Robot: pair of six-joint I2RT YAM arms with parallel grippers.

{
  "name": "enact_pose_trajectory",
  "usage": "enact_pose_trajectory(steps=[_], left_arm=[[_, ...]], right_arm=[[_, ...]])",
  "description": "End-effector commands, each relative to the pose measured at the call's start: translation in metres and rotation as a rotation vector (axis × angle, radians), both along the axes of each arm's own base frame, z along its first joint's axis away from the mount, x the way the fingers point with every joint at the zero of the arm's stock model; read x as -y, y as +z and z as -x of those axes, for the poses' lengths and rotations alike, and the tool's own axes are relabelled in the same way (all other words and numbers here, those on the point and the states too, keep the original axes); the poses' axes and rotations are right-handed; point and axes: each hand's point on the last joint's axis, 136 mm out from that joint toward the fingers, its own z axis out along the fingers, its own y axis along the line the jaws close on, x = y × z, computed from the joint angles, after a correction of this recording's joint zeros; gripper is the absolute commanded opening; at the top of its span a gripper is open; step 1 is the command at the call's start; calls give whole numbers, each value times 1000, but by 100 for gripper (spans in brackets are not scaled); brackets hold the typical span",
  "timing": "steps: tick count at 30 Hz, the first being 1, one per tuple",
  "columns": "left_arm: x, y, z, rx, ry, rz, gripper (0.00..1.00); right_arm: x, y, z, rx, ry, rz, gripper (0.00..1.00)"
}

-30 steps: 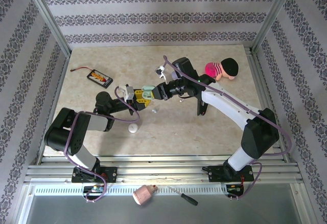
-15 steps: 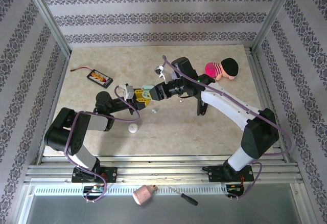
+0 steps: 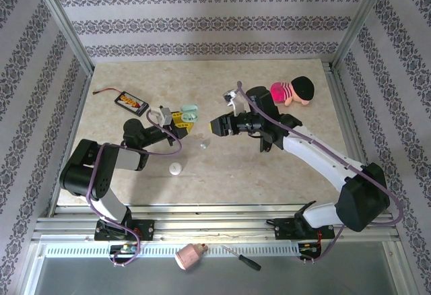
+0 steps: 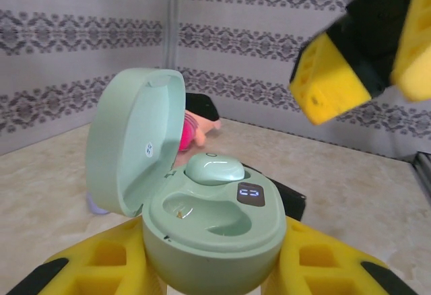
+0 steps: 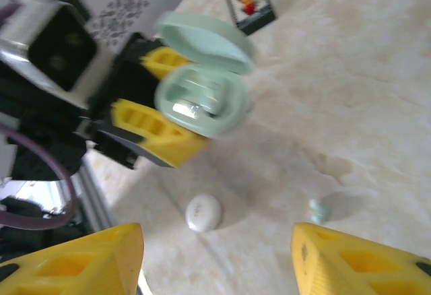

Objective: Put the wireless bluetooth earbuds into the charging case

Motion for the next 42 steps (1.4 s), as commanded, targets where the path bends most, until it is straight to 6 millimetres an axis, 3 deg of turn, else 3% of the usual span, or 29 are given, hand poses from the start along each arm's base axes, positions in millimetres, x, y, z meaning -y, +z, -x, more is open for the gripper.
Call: enact_pose_trajectory(steps=[1, 6, 12, 17, 21, 27, 42], left_arm=[[-12, 18, -11, 86, 54, 7, 34], [-23, 22, -13, 96, 102, 13, 33], [-40, 17, -24, 83, 157, 10, 33], [-61, 19, -33, 76, 212, 16, 33], [-68, 21, -35, 74, 232, 21, 33], [-68, 21, -32, 78, 230, 18, 33], [-67, 24, -27, 82, 223, 20, 32]], right_arm=[[14, -17, -25, -56, -154, -32, 59], [7, -65, -28, -218, -191, 6, 56], [-23, -120, -16, -292, -166, 115, 56], [-57, -146, 0, -342, -108, 150, 49], [-76, -159, 8, -353, -79, 175, 49], [-80, -180, 0, -360, -104, 220, 49], [-48, -191, -30, -330, -202, 286, 49]])
